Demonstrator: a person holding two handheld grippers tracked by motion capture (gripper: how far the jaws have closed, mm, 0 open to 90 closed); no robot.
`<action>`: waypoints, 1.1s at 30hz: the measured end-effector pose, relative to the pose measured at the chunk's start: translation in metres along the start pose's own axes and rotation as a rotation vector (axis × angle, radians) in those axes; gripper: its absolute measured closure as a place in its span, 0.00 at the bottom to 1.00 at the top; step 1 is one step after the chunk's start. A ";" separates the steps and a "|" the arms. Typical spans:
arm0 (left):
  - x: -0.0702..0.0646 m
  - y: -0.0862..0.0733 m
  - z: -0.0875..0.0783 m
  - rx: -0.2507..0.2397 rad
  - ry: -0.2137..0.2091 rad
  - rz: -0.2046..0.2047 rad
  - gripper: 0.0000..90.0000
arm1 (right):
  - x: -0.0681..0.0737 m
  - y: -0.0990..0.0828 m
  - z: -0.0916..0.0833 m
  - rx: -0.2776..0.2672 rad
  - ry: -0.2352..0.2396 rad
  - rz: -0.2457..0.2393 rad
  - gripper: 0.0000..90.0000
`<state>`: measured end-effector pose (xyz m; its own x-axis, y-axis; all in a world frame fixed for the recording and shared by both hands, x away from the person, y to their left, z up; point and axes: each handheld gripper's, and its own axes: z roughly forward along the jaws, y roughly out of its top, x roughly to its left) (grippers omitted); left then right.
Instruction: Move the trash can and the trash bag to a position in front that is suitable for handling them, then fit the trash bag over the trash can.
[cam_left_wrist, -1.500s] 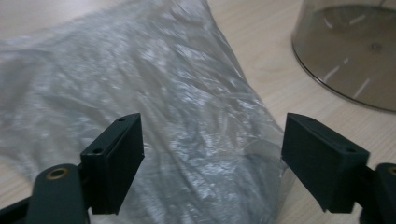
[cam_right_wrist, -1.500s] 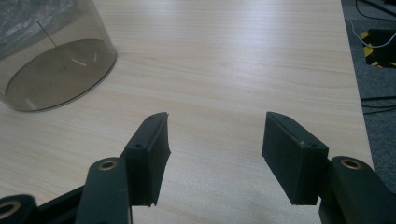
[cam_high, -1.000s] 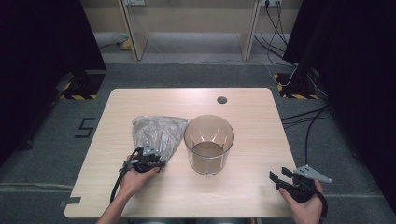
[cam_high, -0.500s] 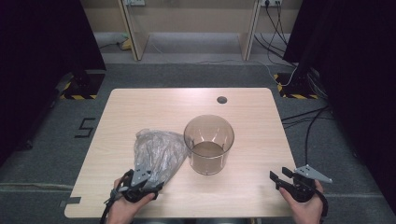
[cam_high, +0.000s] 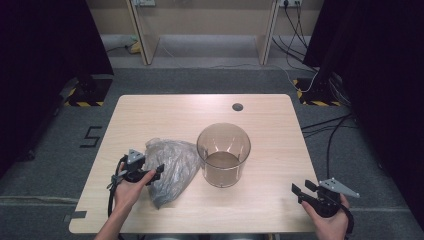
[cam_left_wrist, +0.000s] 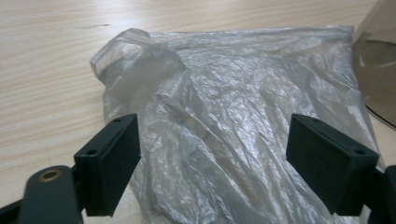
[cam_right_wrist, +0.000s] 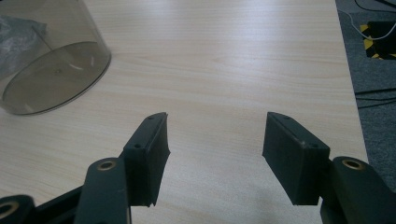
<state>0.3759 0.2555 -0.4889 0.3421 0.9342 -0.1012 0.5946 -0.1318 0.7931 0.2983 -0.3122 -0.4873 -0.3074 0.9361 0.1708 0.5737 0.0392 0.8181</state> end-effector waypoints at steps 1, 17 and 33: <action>0.001 0.000 0.001 -0.001 0.005 -0.004 0.18 | 0.000 0.000 -0.001 -0.004 0.001 -0.001 0.45; 0.012 0.000 -0.001 -0.016 0.031 -0.043 0.17 | 0.004 0.001 -0.002 -0.014 0.001 -0.002 0.44; 0.023 0.000 0.013 0.055 0.080 -0.092 0.17 | 0.001 0.004 0.001 -0.018 0.011 0.000 0.44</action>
<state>0.3933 0.2722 -0.4993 0.2263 0.9665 -0.1215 0.6607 -0.0607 0.7482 0.3009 -0.3111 -0.4847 -0.3156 0.9323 0.1767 0.5600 0.0327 0.8278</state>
